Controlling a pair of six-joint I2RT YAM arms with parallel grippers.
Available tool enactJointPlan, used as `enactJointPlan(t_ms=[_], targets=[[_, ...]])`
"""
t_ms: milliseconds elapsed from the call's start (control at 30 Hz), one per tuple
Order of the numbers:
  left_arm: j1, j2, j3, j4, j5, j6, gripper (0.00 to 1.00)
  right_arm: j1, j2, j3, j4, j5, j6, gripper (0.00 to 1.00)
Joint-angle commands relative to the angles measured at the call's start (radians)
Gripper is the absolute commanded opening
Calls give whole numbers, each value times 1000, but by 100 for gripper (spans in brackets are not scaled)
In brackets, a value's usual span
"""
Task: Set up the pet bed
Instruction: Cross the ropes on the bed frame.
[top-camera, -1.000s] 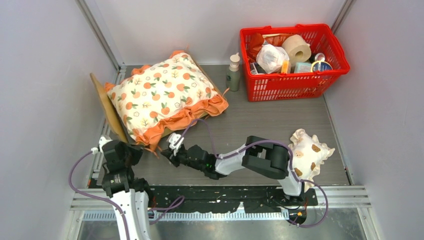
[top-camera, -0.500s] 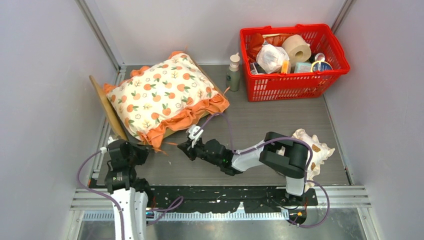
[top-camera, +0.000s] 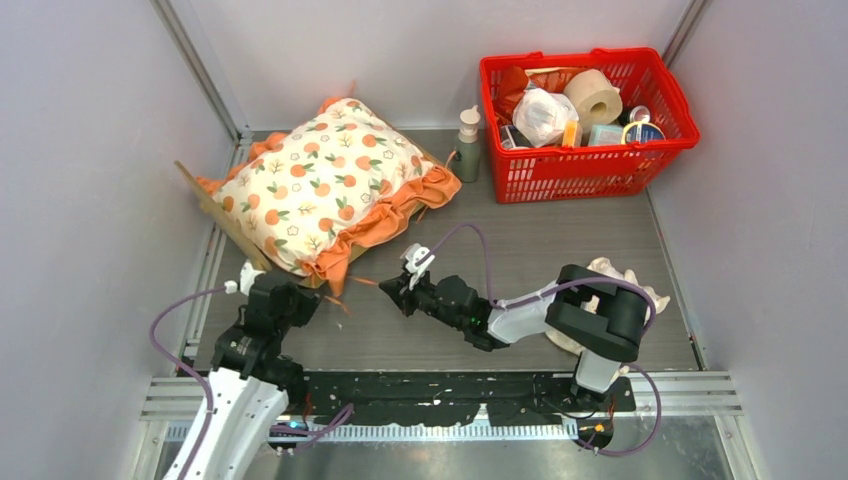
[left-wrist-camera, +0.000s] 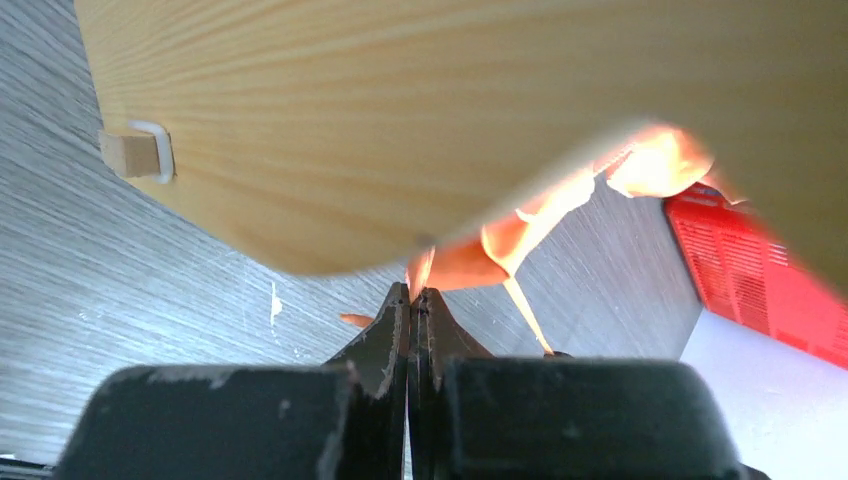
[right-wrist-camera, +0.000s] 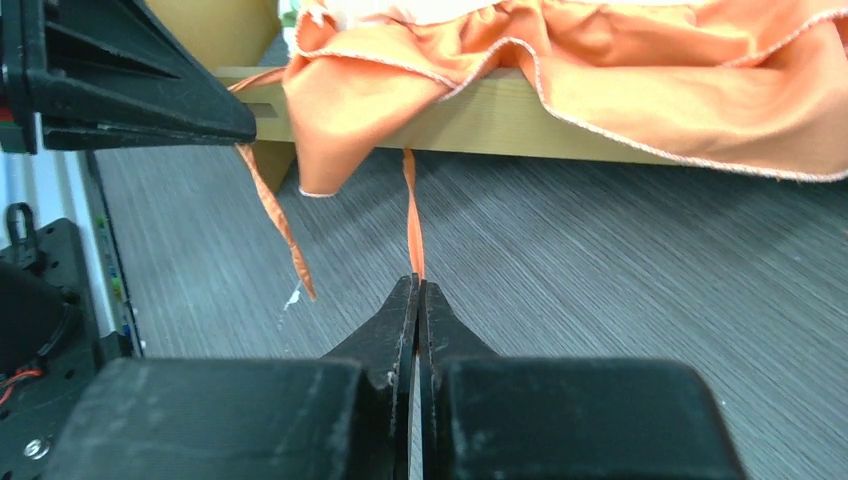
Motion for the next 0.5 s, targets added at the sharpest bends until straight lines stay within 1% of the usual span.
enactJointPlan(t_ms=[0,67,100,233,267,333,400,467], targets=[[-86,-29,116,-65,-147,90,0,18,-87,-11,69,-73,-30,5],[-86,-42,122,-91,-169,106,0,55,-74,19,26,-94,-68,5],[-86,-49,112,-79,-161,109,0,71,-67,46,-7,-117,-76,5],[-86,-66,54,5,-85,116,0,87,-25,102,-50,-148,-51,5],[-86,-66,51,5,-76,121,3,88,-21,105,-49,-149,-50,5],[-86,-66,65,-3,-76,157,10,89,-20,114,-50,-149,-49,5],[-86,-64,102,-29,-101,208,7,89,-16,128,-63,-137,-57,5],[-86,-64,128,-37,-129,230,8,87,0,129,-60,-84,-70,9]])
